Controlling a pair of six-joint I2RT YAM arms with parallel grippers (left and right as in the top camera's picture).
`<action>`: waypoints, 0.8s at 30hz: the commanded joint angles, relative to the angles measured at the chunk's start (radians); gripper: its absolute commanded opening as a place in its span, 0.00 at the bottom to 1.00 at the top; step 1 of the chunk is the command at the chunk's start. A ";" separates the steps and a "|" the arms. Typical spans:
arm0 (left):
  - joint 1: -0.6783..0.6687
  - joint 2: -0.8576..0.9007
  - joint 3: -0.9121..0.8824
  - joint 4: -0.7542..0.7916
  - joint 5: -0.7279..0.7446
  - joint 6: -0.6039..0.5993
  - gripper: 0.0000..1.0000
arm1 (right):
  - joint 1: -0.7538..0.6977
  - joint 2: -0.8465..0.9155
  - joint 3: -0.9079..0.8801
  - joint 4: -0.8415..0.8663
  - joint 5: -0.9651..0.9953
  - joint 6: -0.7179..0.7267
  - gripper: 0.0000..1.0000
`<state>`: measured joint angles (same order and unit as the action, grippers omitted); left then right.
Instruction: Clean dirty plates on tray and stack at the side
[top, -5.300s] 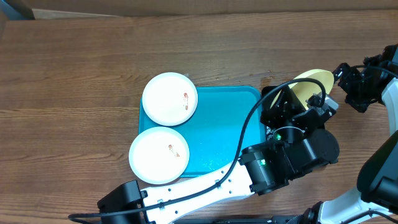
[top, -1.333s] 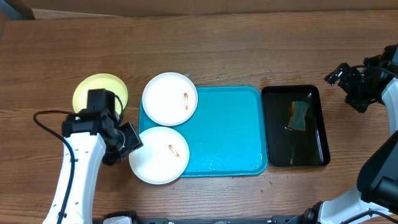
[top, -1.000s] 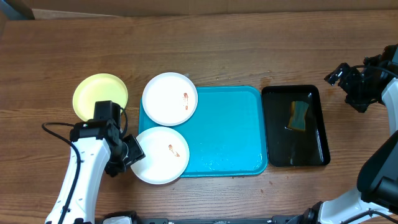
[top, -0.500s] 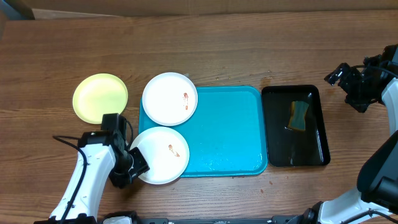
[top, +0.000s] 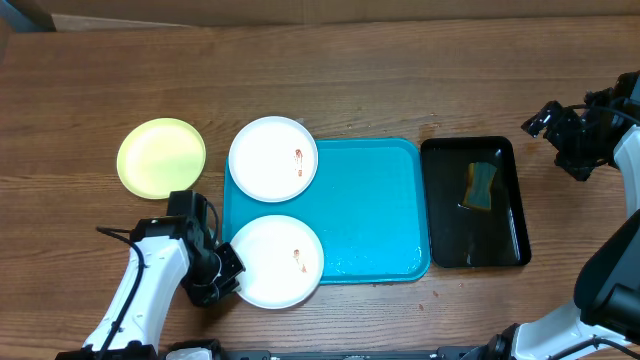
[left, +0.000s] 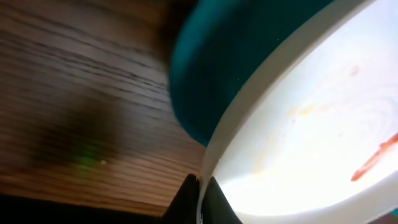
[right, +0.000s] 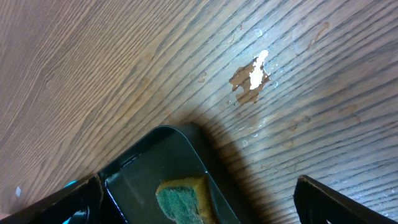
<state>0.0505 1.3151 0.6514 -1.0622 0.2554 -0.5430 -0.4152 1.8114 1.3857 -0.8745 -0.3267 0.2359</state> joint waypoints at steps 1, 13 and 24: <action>-0.039 -0.003 0.044 -0.005 0.078 0.029 0.04 | 0.002 -0.003 0.023 0.006 -0.008 0.004 1.00; -0.386 0.021 0.137 0.428 -0.017 -0.094 0.04 | 0.002 -0.003 0.023 0.006 -0.008 0.004 1.00; -0.559 0.227 0.137 0.660 -0.081 -0.221 0.04 | 0.002 -0.003 0.023 0.006 -0.008 0.004 1.00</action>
<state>-0.5053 1.5173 0.7738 -0.4145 0.1898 -0.7315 -0.4152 1.8114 1.3857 -0.8742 -0.3271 0.2359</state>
